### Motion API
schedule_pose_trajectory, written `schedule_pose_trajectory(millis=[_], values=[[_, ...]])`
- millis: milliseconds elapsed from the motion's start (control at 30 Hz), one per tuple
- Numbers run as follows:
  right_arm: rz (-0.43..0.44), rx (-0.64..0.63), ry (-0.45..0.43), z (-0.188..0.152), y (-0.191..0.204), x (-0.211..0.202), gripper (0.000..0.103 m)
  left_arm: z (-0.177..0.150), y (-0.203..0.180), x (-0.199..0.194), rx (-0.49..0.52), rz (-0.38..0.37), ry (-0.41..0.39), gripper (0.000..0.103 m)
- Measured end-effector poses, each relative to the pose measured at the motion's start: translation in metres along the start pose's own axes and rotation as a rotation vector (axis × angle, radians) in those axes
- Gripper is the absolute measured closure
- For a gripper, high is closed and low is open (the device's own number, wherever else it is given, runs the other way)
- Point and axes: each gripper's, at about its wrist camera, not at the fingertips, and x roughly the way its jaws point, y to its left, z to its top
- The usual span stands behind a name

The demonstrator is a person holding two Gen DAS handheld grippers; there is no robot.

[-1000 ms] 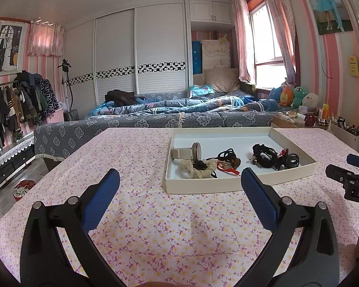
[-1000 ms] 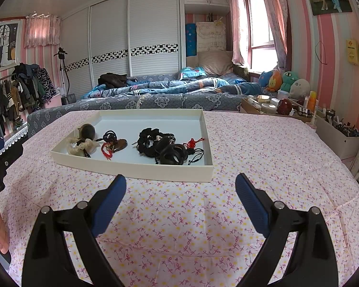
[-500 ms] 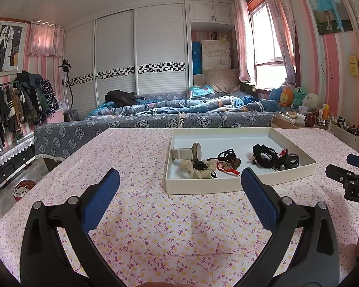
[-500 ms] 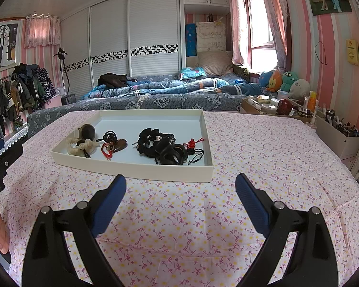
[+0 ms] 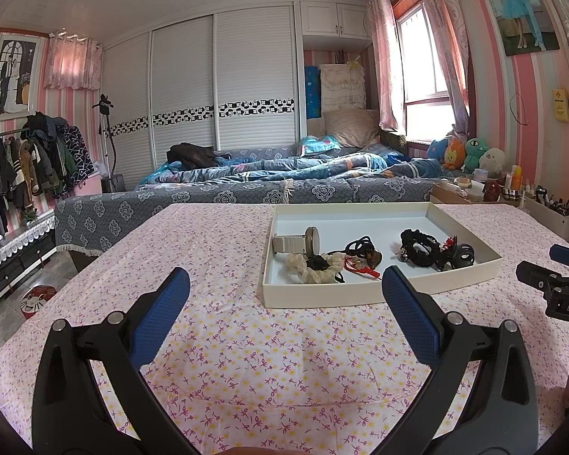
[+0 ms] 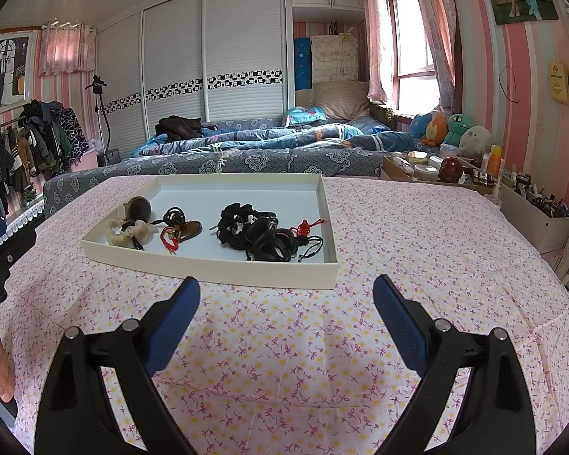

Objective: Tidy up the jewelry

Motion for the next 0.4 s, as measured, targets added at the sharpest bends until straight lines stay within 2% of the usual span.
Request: schedule_pose_trajectory(millis=[400], values=[[0.000, -0.001, 0.002, -0.0001, 0.0000, 0.0005, 0.011, 0.0042, 0.0025, 0.0009, -0.001, -0.011, -0.001, 0.003]])
